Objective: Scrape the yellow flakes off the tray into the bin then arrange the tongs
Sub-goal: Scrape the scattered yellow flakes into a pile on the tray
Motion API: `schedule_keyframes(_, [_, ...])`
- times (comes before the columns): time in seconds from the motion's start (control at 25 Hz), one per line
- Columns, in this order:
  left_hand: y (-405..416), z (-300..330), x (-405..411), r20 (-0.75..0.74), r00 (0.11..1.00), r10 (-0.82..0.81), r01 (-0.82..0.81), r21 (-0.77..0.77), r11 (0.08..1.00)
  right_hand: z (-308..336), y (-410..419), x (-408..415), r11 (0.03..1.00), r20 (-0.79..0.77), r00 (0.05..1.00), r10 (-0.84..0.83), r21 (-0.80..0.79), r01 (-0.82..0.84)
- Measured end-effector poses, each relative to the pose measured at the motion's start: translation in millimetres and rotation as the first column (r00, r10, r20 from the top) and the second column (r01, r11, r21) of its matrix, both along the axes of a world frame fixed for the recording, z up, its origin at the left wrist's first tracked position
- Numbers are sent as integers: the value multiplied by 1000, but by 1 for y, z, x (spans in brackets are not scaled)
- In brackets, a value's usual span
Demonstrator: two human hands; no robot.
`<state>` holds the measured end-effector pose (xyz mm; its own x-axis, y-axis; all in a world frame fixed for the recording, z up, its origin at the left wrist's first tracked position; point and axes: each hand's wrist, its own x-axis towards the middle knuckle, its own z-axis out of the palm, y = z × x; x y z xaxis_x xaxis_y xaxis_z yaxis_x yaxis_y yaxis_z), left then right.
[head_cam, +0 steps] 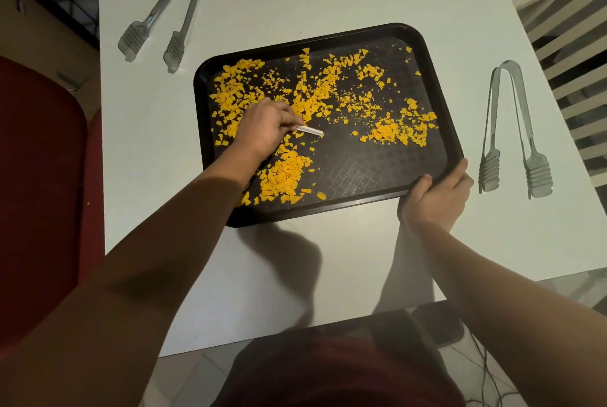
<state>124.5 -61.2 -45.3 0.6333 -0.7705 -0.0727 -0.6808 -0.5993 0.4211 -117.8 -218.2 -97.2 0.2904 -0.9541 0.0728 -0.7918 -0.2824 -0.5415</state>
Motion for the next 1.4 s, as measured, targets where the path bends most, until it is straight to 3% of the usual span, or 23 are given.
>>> schedule_keyframes(0.12, [16, 4, 4, -96, 994, -57, 61, 40, 997, 1, 1, -1, 1000, 6, 1000, 7, -2, -7])
schedule_keyframes(0.2, [19, 6, 6, -169, 985, -18, 13, -31, 999, 2, 0, -1, 1000, 5, 1000, 9, -1, -9])
schedule_keyframes(0.32, [3, 4, 5, -68, 993, 94, -101, -109, 989, 3, 1, 0, 1000, -2, 1000, 11, 7, -11])
schedule_keyframes(0.48, [-11, -1, 1, 9, 994, 109, -109, 16, 994, 2, 1, 0, 1000, -4, 1000, 9, 4, -9])
schedule_keyframes(0.64, [5, 1, 0, -139, 990, 14, -10, 30, 1000, 3, 0, 0, 1000, -4, 1000, 8, 4, -8])
schedule_keyframes(0.76, [7, 5, 2, -218, 970, 104, -118, -52, 992, 3, 0, 0, 1000, -3, 1000, 12, 5, -12])
schedule_keyframes(0.88, [-2, 5, 1, -148, 978, 147, -156, -58, 986, 3, 0, 0, 1000, -6, 1000, 13, 10, -13])
schedule_keyframes(1.24, [49, 16, -10, -112, 980, -164, 174, 83, 981, 0, -1, 0, 1000, 6, 1000, 16, 8, -16])
schedule_keyframes(1.4, [33, 24, -25, 21, 1000, -10, 10, 2, 1000, 0, -1, -1, 1000, 2, 1000, 15, 10, -15])
